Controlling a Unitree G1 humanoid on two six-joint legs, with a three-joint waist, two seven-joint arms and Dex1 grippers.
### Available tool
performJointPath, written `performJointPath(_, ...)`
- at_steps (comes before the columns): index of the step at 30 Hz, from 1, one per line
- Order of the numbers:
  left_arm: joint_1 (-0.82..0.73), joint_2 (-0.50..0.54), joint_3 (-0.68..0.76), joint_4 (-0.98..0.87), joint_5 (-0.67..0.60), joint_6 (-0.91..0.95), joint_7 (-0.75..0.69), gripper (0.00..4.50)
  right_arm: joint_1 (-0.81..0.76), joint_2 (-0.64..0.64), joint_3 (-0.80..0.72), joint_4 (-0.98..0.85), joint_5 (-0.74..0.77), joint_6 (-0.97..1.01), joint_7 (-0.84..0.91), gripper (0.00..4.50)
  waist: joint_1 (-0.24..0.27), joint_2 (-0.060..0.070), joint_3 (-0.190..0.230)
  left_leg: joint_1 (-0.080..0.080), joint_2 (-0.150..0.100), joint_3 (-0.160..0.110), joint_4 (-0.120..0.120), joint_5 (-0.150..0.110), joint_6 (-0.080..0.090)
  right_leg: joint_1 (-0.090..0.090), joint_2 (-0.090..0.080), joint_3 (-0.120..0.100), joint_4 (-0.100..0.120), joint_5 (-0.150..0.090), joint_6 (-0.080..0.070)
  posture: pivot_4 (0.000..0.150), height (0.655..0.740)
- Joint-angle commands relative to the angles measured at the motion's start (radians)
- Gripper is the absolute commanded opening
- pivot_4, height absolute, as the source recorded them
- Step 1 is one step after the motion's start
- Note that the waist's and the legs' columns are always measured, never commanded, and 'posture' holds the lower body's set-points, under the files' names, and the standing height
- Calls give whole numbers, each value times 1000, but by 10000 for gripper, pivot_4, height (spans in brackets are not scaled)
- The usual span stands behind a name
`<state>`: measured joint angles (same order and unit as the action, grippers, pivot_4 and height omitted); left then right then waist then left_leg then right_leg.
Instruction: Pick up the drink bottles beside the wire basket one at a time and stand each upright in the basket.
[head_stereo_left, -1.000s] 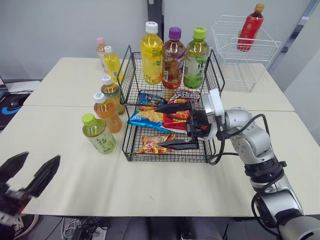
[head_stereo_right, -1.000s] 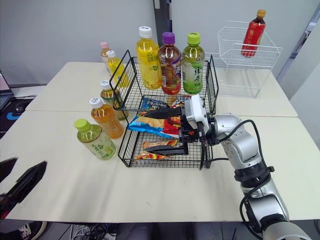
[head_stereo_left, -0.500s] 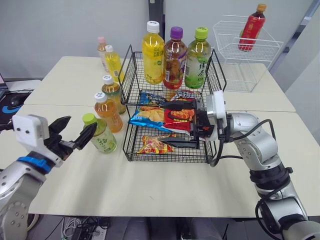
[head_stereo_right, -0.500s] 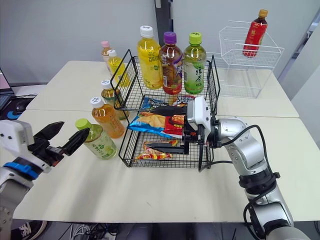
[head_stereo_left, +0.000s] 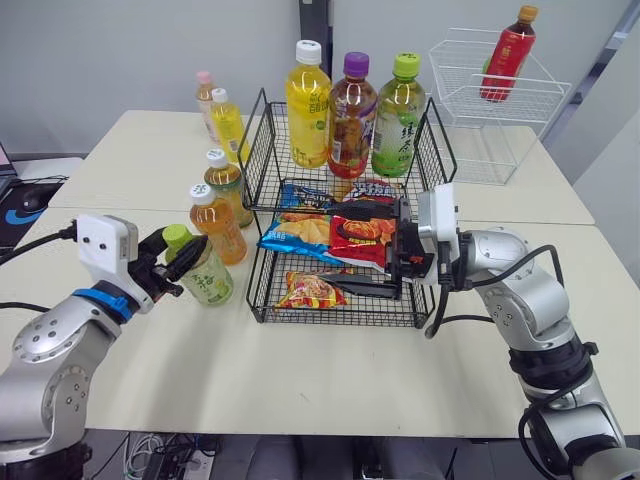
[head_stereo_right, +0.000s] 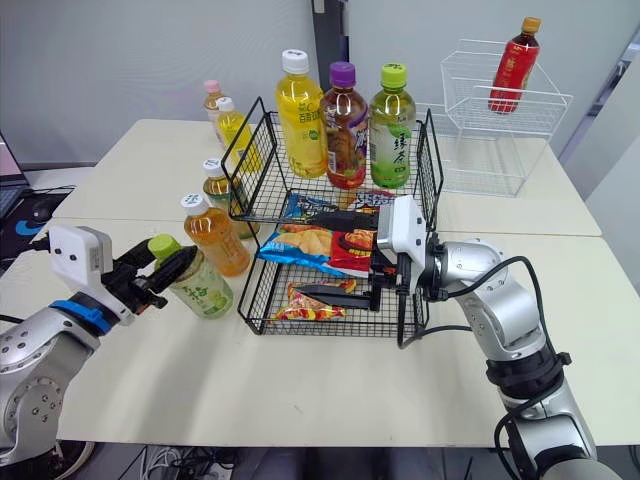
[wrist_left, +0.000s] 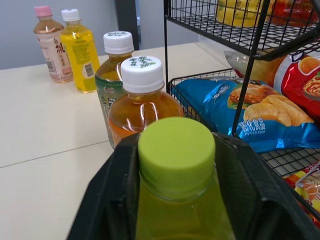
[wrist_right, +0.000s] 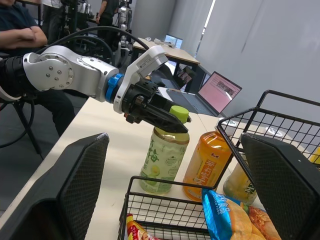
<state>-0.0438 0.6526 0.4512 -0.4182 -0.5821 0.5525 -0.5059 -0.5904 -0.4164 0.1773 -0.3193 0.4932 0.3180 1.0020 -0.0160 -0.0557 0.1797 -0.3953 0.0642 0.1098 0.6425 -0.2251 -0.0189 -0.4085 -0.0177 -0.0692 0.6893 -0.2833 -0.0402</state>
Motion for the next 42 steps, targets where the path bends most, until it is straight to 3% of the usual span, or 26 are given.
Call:
performJointPath(1,-9,12,-1,0,15,-16,-5,13630,2,-9,-27,-28,9,-15,-3,45000,0,0,0,0,0,0,0,0,0,0,0,0,0,0,0,1500,7400)
performJointPath(6,-53,44,65,-20,-78,29,-37,13637,14,-5,-33,-29,5,-26,-17,45000,3,0,0,0,0,0,0,0,0,0,0,0,0,0,0,1500,7400)
performJointPath(16,-339,409,267,110,-429,279,-183,13637,51,33,-62,-67,12,-48,-86,45000,8,-2,3,-7,0,-1,-1,0,0,-5,0,-2,-5,0,1,1500,7400)
performJointPath(20,-584,554,194,250,-530,346,-237,13637,56,71,-85,-70,-22,-117,-144,45000,11,-4,4,-6,0,-1,-2,0,0,-3,0,-3,-7,1,2,1500,7400)
performJointPath(23,-817,585,55,343,-543,357,-283,13637,66,84,-101,-79,-70,-164,-206,45000,15,-4,5,-7,-1,-1,-2,0,0,-3,0,-3,-8,1,2,1500,7400)
performJointPath(26,-1069,496,-100,418,-514,363,-306,13637,86,92,-128,-103,-108,-187,-278,45000,23,-4,5,-6,-1,-1,-1,0,0,-2,0,-3,-8,1,2,1500,7400)
performJointPath(30,-1253,378,-210,491,-469,366,-353,13637,107,94,-138,-138,-152,-208,-345,45000,21,-4,5,-6,-2,-1,0,2,-3,-1,0,-2,-8,1,3,1500,7400)
performJointPath(36,-1403,161,-347,640,-337,274,-468,13637,178,94,-154,-217,-222,-200,-451,45000,13,-4,5,-6,-1,-1,1,2,-4,-2,1,-2,-6,1,3,1500,7400)
performJointPath(42,-1417,-79,-442,792,-160,110,-515,13637,301,90,-177,-299,-315,-206,-559,45000,11,-3,5,-7,-1,0,2,2,-4,-2,1,-1,-6,1,3,1500,7400)
